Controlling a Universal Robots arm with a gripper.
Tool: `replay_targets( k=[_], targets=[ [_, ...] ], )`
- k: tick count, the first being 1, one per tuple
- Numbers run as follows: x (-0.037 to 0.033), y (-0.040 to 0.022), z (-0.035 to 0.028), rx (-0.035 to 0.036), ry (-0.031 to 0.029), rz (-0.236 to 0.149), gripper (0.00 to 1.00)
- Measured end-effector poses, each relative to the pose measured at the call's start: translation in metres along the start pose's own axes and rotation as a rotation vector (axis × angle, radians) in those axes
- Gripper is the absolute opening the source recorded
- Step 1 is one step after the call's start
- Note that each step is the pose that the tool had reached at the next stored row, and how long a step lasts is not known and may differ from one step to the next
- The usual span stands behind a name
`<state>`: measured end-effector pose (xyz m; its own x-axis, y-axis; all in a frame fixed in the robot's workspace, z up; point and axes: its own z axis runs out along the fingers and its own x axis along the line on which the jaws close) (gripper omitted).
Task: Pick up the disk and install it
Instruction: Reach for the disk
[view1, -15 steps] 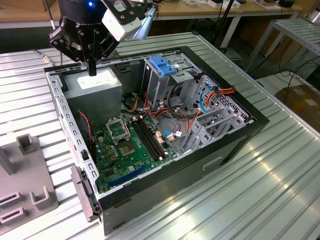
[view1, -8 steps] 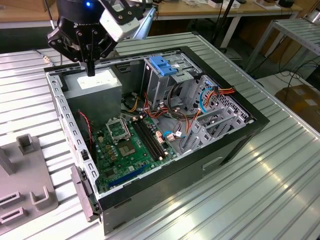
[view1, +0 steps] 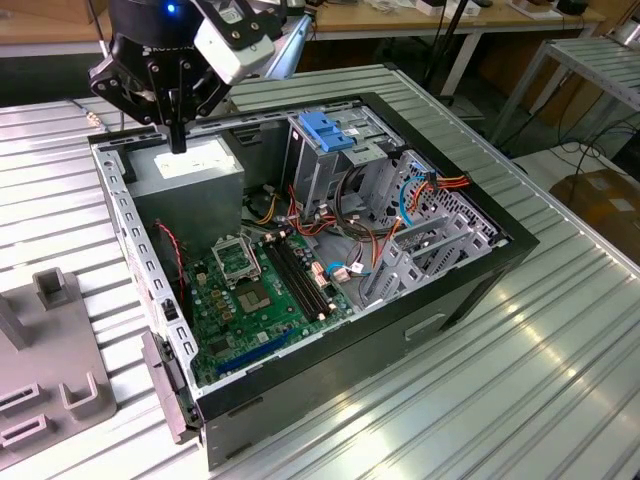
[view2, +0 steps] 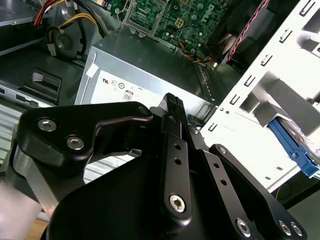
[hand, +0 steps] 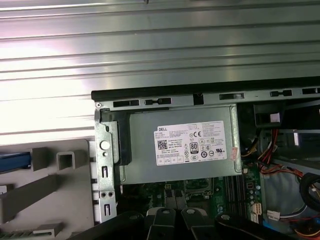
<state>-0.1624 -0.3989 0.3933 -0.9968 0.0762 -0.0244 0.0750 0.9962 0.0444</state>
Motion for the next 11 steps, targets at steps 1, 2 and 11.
replay_targets(
  k=[1,2,11],
  targets=[
    [0.0009,-0.0001,0.0,0.0,0.0,0.0,0.1],
    [0.0015,-0.0001,-0.0001,0.0,0.0,0.0,0.1],
    [0.007,-0.0005,-0.0002,0.0,0.0,0.0,0.1]
  ],
)
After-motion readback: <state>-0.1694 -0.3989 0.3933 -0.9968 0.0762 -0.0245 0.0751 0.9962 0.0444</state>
